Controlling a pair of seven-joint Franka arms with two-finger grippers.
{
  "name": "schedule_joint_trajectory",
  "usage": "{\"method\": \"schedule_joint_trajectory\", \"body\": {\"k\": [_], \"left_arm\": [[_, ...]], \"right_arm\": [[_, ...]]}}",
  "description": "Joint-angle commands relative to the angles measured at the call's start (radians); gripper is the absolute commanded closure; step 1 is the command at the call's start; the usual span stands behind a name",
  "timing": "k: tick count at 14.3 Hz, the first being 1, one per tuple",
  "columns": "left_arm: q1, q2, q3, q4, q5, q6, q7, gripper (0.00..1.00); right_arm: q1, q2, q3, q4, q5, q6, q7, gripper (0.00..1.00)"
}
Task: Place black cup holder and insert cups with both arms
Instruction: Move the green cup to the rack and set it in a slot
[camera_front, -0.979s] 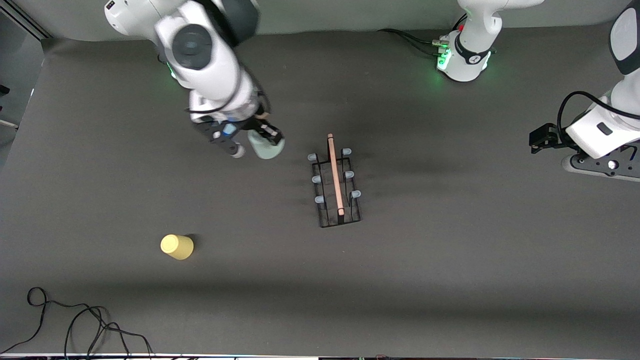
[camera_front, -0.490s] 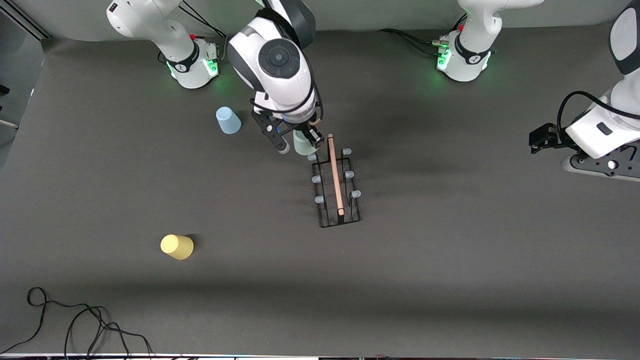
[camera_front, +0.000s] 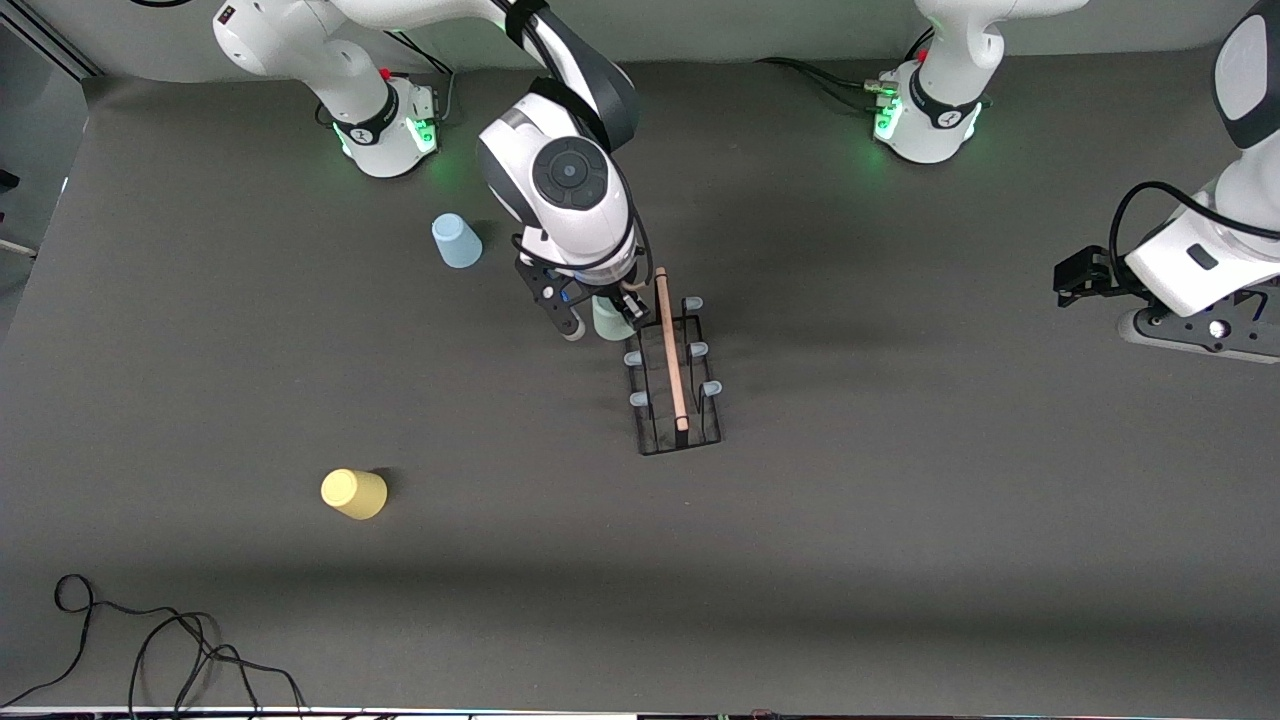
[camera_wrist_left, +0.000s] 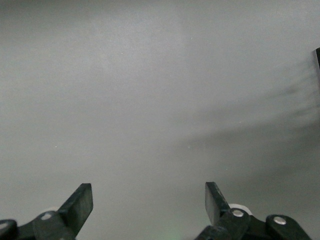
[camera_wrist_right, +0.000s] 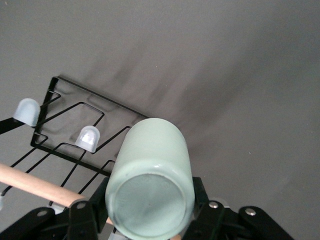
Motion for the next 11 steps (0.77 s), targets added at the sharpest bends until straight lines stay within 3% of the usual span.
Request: {"method": "schedule_joint_trajectory", "body": {"k": [1, 4, 5, 6, 7, 8, 11], "left_arm": [[-0.005, -0.006, 0.005, 0.000, -0.003, -0.008, -0.008, 0.00], [0.001, -0.005, 0.005, -0.002, -0.004, -0.009, -0.006, 0.00], [0.000, -0.005, 0.005, 0.000, -0.004, -0.006, -0.006, 0.00], [0.000, -0.003, 0.005, 0.000, -0.004, -0.006, -0.006, 0.00], [0.001, -0.003, 0.005, 0.000, -0.004, -0.006, -0.006, 0.00], [0.002, -0.003, 0.005, -0.002, -0.003, -0.006, -0.006, 0.00], [0.000, -0.003, 0.005, -0.002, -0.003, -0.008, -0.006, 0.00]], "right_arm": [[0.013, 0.026, -0.003, -0.005, 0.011, 0.040, 0.018, 1.00], [0.011, 0.064, -0.001, -0.004, 0.018, 0.072, 0.018, 0.99], [0.010, 0.064, -0.003, -0.004, 0.018, 0.072, 0.018, 0.75], [0.005, 0.061, -0.003, 0.001, 0.018, 0.064, 0.017, 0.33], [-0.001, 0.057, -0.004, 0.005, 0.018, 0.058, 0.015, 0.08], [-0.001, 0.046, -0.007, 0.009, 0.019, 0.046, 0.014, 0.00], [-0.009, 0.032, -0.021, 0.140, 0.021, -0.140, 0.008, 0.00]]}}
